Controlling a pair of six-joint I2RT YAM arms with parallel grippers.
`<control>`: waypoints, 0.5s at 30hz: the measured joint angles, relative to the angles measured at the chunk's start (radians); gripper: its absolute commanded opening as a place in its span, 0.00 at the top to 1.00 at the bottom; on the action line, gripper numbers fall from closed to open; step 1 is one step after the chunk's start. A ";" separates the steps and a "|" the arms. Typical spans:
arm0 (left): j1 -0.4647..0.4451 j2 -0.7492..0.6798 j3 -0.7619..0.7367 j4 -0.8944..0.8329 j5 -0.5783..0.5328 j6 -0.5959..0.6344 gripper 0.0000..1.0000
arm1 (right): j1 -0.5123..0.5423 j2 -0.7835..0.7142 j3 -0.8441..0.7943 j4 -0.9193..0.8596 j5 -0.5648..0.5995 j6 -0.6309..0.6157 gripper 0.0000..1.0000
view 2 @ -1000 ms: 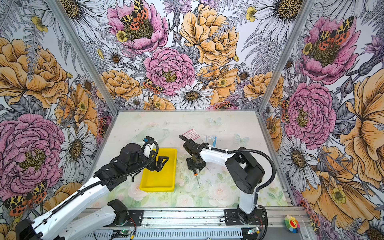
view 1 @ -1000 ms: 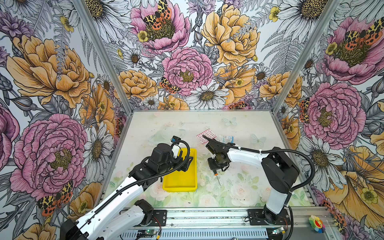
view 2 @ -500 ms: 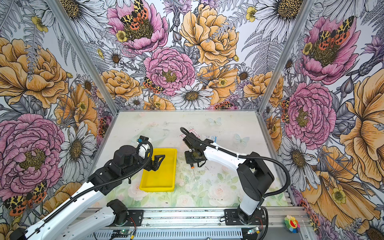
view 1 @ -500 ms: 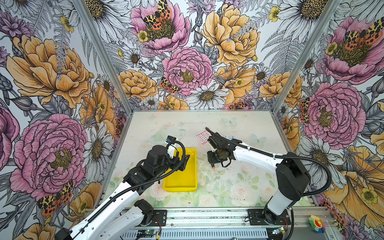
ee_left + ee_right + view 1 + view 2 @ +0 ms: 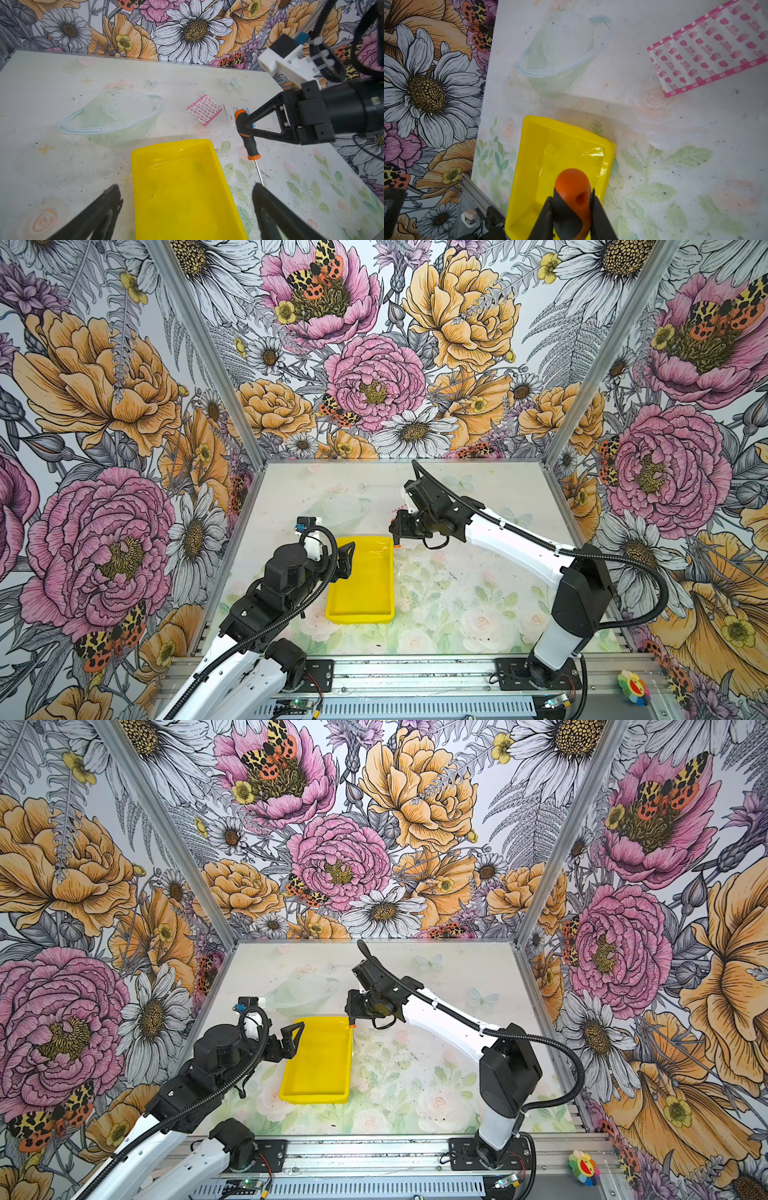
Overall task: Put the screwdriver in the bin
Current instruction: 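Lift the screwdriver with the right gripper and carry it over the yellow tray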
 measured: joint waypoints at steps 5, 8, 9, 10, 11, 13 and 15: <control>0.002 0.000 -0.015 -0.006 0.003 -0.021 0.01 | 0.051 0.105 0.066 0.006 -0.044 0.007 1.00; 0.003 -0.001 -0.016 -0.004 0.031 -0.029 0.01 | 0.087 0.166 0.116 0.007 -0.077 -0.001 1.00; 0.003 -0.002 -0.016 -0.004 0.042 -0.030 0.01 | 0.095 0.185 0.132 0.010 -0.089 -0.004 1.00; 0.003 -0.003 -0.016 -0.004 0.052 -0.035 0.01 | 0.102 0.203 0.148 0.013 -0.099 -0.005 1.00; 0.003 -0.005 -0.016 -0.005 0.059 -0.037 0.01 | 0.108 0.216 0.159 0.016 -0.108 -0.005 1.00; 0.003 -0.010 -0.016 -0.005 0.067 -0.044 0.02 | 0.121 0.241 0.177 0.018 -0.125 -0.006 1.00; 0.003 -0.023 -0.018 -0.006 0.069 -0.054 0.01 | 0.123 0.260 0.189 0.019 -0.131 -0.007 1.00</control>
